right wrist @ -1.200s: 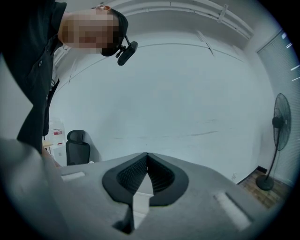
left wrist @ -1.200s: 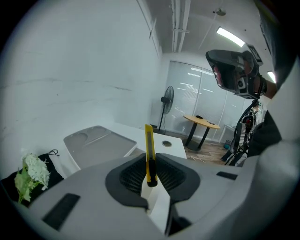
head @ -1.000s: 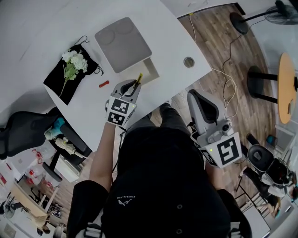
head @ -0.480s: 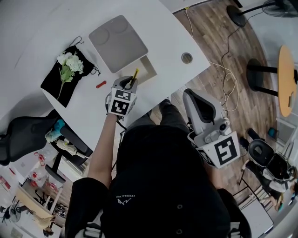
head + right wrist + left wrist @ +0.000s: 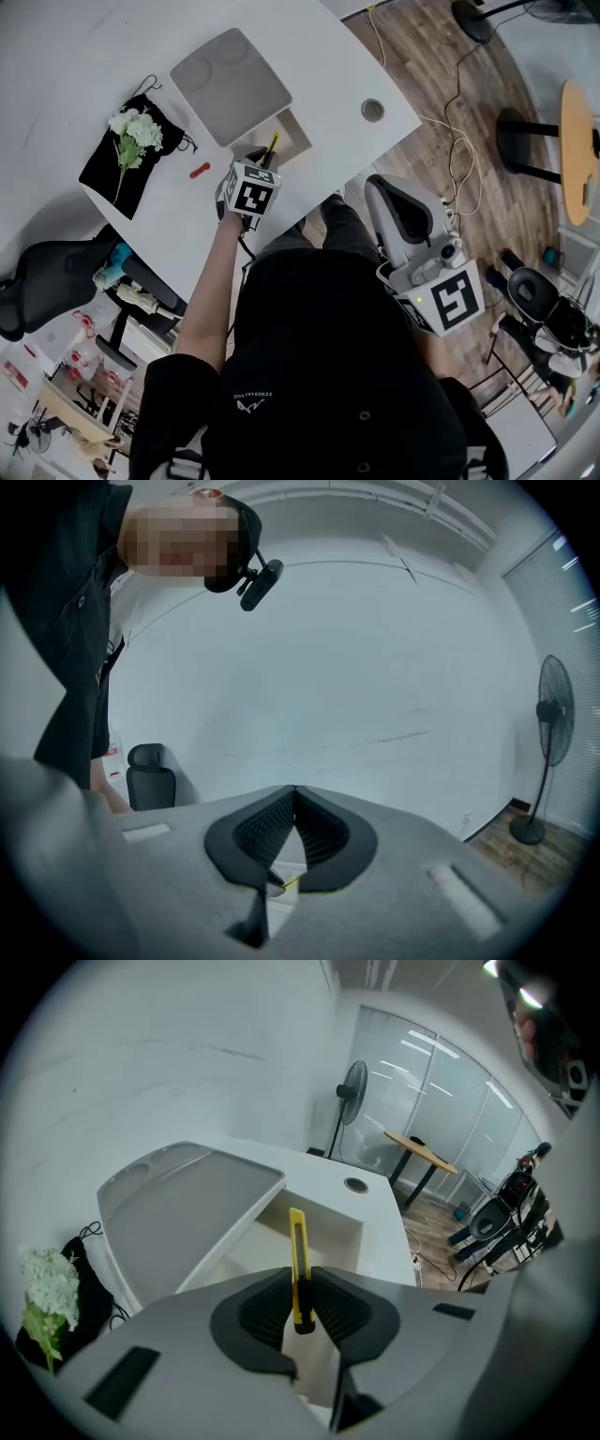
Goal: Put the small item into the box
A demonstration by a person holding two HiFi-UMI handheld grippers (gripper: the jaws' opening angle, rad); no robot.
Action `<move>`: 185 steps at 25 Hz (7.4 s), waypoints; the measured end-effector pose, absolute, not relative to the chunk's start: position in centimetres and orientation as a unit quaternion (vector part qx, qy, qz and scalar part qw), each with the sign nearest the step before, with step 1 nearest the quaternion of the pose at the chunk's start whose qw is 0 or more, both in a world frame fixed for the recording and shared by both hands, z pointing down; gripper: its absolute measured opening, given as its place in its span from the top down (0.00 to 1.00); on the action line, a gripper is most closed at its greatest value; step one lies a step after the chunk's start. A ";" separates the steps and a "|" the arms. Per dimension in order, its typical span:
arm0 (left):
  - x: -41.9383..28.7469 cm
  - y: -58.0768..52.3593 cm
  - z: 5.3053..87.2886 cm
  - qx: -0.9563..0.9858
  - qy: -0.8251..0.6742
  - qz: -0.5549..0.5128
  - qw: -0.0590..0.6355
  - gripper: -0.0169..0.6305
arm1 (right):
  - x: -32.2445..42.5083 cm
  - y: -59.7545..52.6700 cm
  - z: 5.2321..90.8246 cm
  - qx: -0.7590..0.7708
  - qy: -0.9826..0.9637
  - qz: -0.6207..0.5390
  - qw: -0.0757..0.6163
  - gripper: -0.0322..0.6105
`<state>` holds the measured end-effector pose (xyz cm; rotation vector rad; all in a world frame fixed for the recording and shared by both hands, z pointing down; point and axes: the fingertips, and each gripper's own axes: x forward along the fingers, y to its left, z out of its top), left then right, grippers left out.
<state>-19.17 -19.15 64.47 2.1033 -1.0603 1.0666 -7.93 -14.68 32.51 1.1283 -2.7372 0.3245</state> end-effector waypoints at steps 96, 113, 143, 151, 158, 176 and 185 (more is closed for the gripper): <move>-15.5 -17.6 53.3 0.745 -0.519 0.321 0.269 0.97 | -1.6 -16.0 32.9 0.296 -0.945 0.120 0.077 0.95; -11.1 -12.1 37.5 0.745 -0.635 0.101 0.178 0.97 | 1.2 -15.0 34.4 0.170 -0.976 0.093 0.100 0.95; -3.6 -9.8 25.9 0.725 -0.689 -0.017 0.007 0.97 | 7.5 -14.2 27.6 0.103 -0.994 0.013 0.036 0.95; -3.0 -9.5 20.5 0.731 -0.679 -0.023 -0.055 0.97 | 9.0 -14.9 21.5 0.121 -0.992 -0.030 -0.010 0.95; -2.7 -9.0 20.3 0.733 -0.676 -0.015 -0.071 0.97 | 10.3 -15.7 21.2 0.148 -0.988 -0.033 -0.016 0.95; -2.7 -8.1 24.3 0.731 -0.682 -0.014 -0.006 0.97 | 8.2 -14.6 23.4 0.124 -0.992 -0.016 0.000 0.95; -3.2 -7.5 24.6 0.730 -0.683 -0.002 -0.019 0.97 | 7.8 -14.1 23.5 0.123 -0.992 -0.011 -0.003 0.95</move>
